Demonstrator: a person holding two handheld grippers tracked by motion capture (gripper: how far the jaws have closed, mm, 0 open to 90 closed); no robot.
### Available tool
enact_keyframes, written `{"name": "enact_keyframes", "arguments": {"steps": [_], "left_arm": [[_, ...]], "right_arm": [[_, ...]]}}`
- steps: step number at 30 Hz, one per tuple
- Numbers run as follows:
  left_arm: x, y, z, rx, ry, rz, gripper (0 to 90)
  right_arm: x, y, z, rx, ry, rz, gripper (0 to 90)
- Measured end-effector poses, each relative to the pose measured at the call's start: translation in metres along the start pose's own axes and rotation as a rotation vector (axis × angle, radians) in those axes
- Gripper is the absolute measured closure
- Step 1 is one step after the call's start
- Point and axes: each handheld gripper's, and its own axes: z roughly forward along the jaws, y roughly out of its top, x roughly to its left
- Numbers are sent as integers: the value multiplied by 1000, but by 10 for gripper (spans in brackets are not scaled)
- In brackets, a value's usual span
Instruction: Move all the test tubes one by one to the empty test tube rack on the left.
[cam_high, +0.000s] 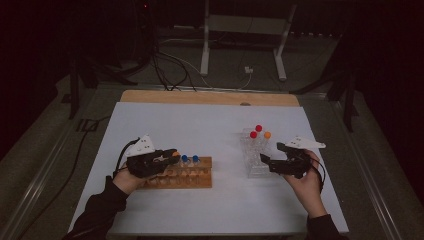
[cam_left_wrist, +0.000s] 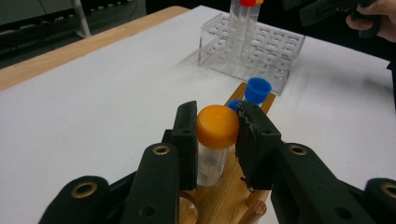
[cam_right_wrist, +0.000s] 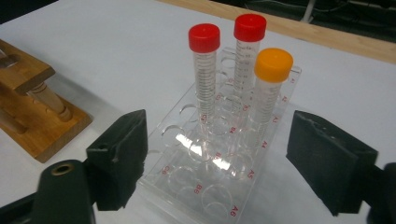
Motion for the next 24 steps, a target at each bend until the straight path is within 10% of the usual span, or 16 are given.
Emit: {"name": "enact_keyframes", "arguments": {"steps": [24], "left_arm": [[0, -1, 1, 22, -6, 16, 709]], "right_arm": [[-17, -5, 23, 6, -28, 80, 466]]}}
